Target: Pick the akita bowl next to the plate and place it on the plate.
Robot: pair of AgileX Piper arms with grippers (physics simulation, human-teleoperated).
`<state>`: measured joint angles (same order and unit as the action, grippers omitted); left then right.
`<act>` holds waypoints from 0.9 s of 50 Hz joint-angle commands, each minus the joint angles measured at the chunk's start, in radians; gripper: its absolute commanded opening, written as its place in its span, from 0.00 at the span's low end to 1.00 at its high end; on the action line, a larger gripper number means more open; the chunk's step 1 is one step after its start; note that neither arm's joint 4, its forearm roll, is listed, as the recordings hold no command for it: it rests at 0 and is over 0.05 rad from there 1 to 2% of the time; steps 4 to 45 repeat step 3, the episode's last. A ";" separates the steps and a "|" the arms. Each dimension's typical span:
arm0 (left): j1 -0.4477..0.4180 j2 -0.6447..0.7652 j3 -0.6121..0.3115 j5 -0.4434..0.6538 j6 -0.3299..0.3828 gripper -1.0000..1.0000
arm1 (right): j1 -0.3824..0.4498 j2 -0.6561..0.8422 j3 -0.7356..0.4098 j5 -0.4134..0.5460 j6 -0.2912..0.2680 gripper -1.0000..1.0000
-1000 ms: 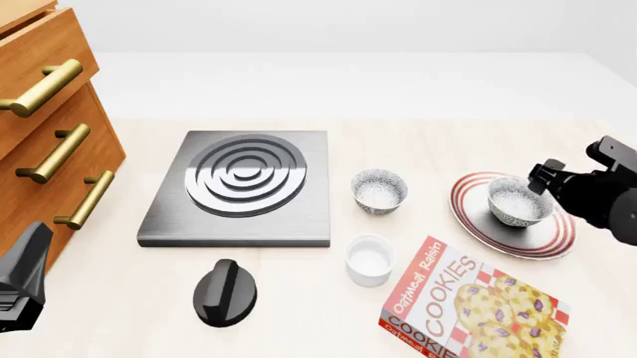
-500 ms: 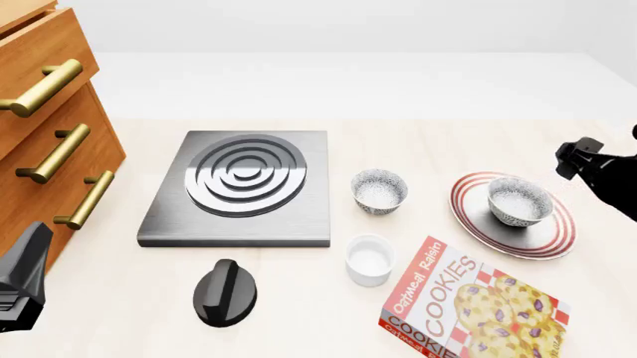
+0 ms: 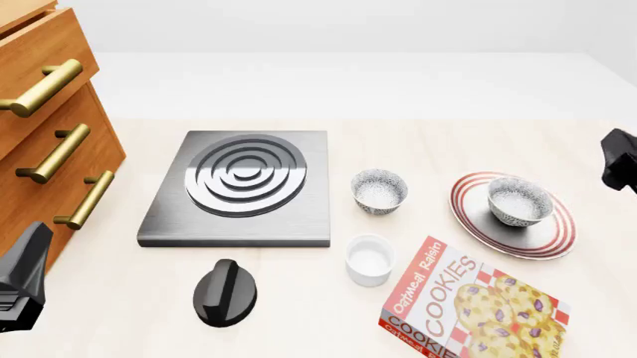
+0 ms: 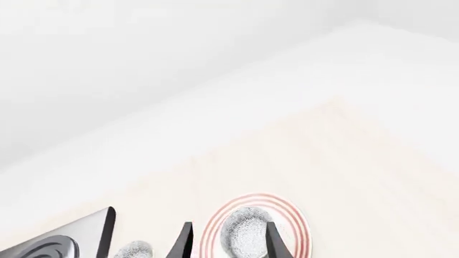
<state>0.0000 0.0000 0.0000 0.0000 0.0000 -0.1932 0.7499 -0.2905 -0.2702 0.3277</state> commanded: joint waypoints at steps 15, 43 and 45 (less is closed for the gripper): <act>0.000 0.000 0.000 0.000 0.000 1.00 | 0.001 -0.225 0.070 0.043 -0.001 1.00; 0.000 0.000 0.000 0.000 0.000 1.00 | 0.001 -0.225 0.070 0.043 -0.001 1.00; 0.000 0.000 0.000 0.000 0.000 1.00 | 0.001 -0.225 0.070 0.043 -0.001 1.00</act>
